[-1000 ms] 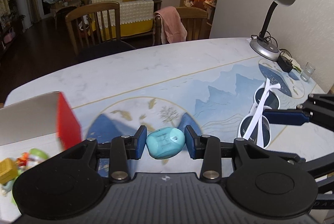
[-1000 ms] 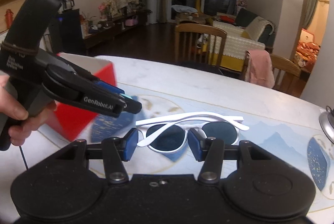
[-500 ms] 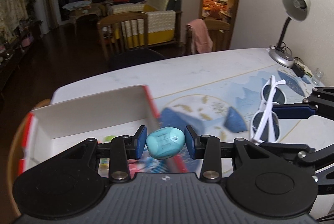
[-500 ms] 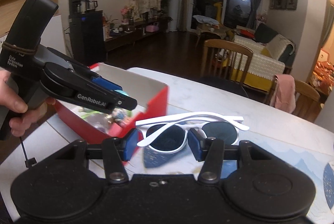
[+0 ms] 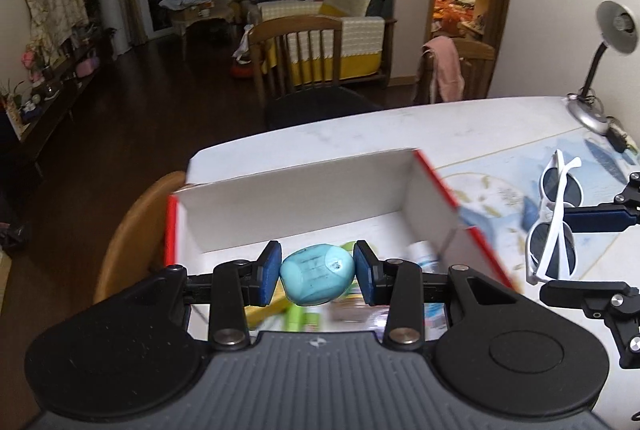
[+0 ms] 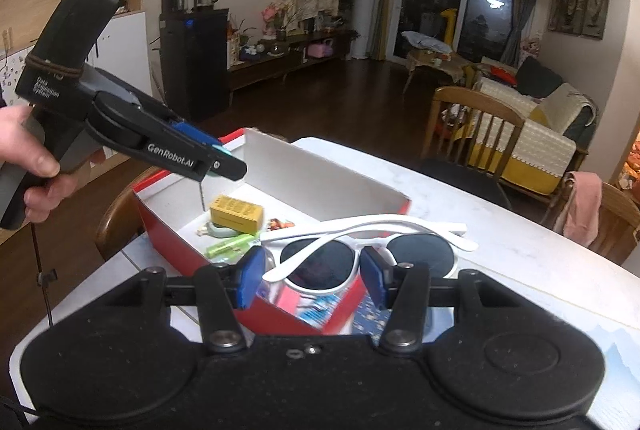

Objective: Organize rigid objects
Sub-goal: 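Carry the teal case and the sunglasses with both tools into the red box, then open the left tool to release the teal case while the right tool releases the sunglasses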

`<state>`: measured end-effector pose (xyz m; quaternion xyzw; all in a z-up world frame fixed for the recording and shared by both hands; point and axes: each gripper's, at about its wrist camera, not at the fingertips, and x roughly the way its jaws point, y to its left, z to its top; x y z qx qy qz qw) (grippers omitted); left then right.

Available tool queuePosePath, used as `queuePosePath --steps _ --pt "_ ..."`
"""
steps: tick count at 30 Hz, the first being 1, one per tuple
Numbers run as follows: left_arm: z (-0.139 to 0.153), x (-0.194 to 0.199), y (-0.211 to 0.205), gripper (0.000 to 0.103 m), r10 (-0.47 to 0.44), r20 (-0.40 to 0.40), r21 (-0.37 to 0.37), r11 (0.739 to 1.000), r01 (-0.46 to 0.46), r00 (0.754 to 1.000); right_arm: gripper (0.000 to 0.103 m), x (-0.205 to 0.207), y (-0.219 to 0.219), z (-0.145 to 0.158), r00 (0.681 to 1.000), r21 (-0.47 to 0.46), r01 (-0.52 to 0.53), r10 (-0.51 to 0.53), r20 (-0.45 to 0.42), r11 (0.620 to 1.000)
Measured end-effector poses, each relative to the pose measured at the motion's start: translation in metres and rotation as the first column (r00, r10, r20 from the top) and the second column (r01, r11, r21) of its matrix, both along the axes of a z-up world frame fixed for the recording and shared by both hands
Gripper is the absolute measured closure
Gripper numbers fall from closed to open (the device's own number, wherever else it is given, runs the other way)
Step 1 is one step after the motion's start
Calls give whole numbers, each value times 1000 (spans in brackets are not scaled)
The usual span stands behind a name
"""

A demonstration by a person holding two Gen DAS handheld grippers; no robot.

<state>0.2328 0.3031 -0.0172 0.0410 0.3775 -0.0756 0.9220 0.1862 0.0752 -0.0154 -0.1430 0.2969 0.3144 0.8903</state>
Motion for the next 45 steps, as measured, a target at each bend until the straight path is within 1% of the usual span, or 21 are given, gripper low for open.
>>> queuePosePath --steps 2,5,7,12,14,18,21,28,33,38,41,43,45 --pt "-9 10 9 65 11 -16 15 1000 -11 1000 52 9 12 -6 1000 -9 -3 3 -19 1000" --pt "-23 26 20 65 20 -56 3 1000 -20 998 52 23 31 -18 999 -25 -4 2 -47 1000" --pt "-33 33 26 65 15 -75 14 1000 -14 997 52 31 40 -26 997 -32 -16 14 -69 999" --pt "-58 41 26 64 -33 -130 28 999 37 991 52 46 63 -43 995 -66 -46 40 -91 997" --pt "-65 42 24 64 -54 -159 23 998 58 986 52 52 70 -49 993 -75 -60 52 -105 995" --pt "-78 39 18 65 -101 -207 44 993 112 973 52 64 83 -62 990 -98 -82 70 -124 992" --pt "-87 41 19 65 -108 -238 57 991 125 965 52 71 90 -70 984 -112 -117 100 -151 987" --pt "-104 47 21 64 -113 -322 45 990 135 940 52 79 98 -81 970 -133 -168 140 -197 977" --pt "-113 48 21 64 -111 -370 35 991 133 922 51 81 98 -84 964 -126 -178 148 -221 976" --pt "-116 51 19 65 -111 -407 19 991 129 907 51 82 97 -83 964 -124 -172 141 -226 977" --pt "-115 48 20 62 -99 -415 12 993 114 904 49 82 95 -82 965 -123 -163 132 -229 979" --pt "-113 44 23 57 -95 -413 -5 995 102 906 46 81 93 -79 966 -117 -155 126 -225 981" --pt "-107 39 25 43 -87 -396 -14 996 89 914 44 79 89 -77 968 -107 -146 119 -222 984"
